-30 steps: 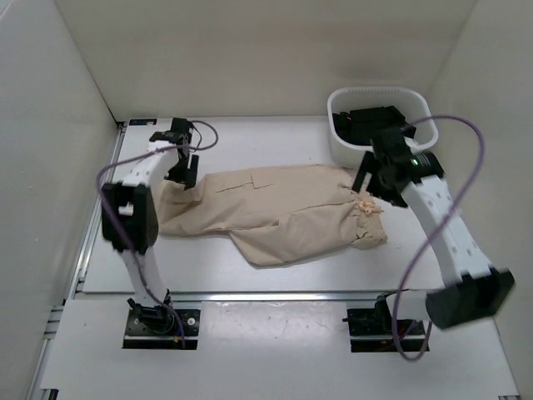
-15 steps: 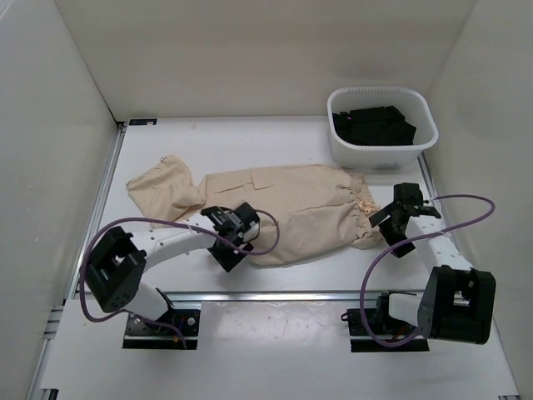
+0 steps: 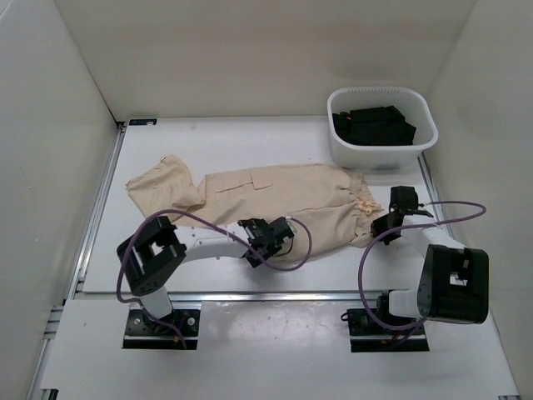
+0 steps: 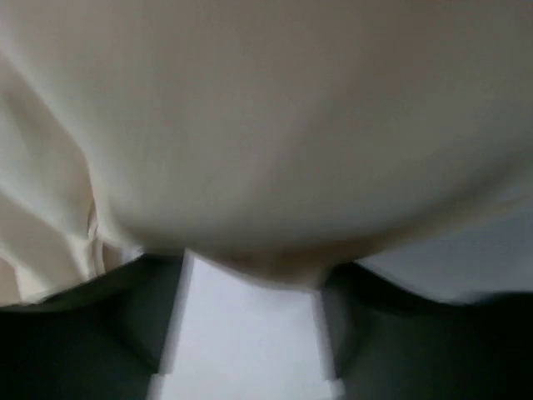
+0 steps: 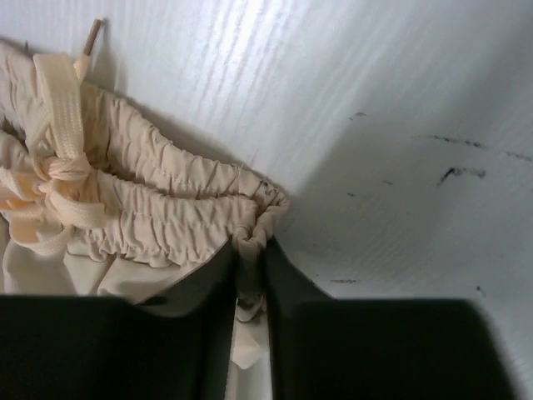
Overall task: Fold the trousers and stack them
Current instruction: Flatten the trousers out
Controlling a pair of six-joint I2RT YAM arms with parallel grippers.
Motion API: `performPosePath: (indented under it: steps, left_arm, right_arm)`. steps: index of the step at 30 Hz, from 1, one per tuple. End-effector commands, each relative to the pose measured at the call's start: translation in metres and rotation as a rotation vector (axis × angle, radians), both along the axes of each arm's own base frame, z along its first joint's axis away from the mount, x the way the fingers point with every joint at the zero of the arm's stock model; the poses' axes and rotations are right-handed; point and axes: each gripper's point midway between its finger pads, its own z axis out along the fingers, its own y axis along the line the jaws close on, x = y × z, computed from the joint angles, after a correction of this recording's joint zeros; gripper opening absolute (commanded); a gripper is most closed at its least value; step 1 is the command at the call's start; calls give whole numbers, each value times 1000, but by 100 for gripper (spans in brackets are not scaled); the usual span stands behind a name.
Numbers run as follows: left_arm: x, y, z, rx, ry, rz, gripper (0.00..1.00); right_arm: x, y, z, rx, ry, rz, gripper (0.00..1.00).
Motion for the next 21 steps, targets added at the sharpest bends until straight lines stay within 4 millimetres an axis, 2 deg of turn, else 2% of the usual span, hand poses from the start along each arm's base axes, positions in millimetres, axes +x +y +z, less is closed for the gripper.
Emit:
performPosePath:
  steps: [1,2,3,4,5,6,8,9,10,11,12,13,15,16,17,18,19,20,21]
  left_arm:
    - [25,4,-31,-1,13,84,60]
    - [29,2,-29,-25,28,97,44]
    - [37,7,-29,-45,41,132,24]
    - [43,5,-24,-76,49,147,14]
    - [48,12,-19,-83,44,171,14]
    - [60,26,-2,-117,18,226,14]
    - [74,50,26,-155,-26,302,14]
    - [87,82,62,-209,-97,398,14]
    - [95,99,86,-254,-146,451,14]
    - [100,120,109,-289,-203,510,14]
    - [107,161,155,-367,-330,621,14]
    - [104,181,172,-395,-382,671,14]
    - [96,210,212,-473,-506,737,14]
    - [84,225,250,-555,-612,756,14]
    - [80,228,269,-591,-659,752,14]
    - [77,229,286,-621,-700,744,14]
    - [74,225,297,-647,-697,721,14]
    - [74,223,323,-683,-732,702,14]
    - [76,220,328,-688,-725,695,14]
  right_arm:
    - [-14,8,-14,41,58,10,11]
    - [-8,12,-7,46,47,44,0]
    - [-4,15,1,44,28,56,0]
    - [-3,25,7,37,21,108,0]
    - [1,31,16,32,1,143,0]
    - [16,40,40,24,-63,189,0]
    - [19,65,66,-28,-87,294,0]
    - [38,79,104,-46,-176,328,0]
    - [33,101,118,-91,-184,405,0]
    - [36,115,137,-116,-225,442,0]
    - [29,145,157,-130,-272,525,0]
    - [33,161,190,-139,-334,544,0]
    - [32,189,222,-140,-417,574,0]
    - [23,208,232,-164,-445,624,0]
    - [23,222,253,-148,-500,626,0]
    - [10,237,262,-139,-522,661,0]
    - [8,244,265,-149,-528,667,0]
    - [6,242,266,-193,-527,663,0]
    - [1,245,275,-190,-544,663,0]
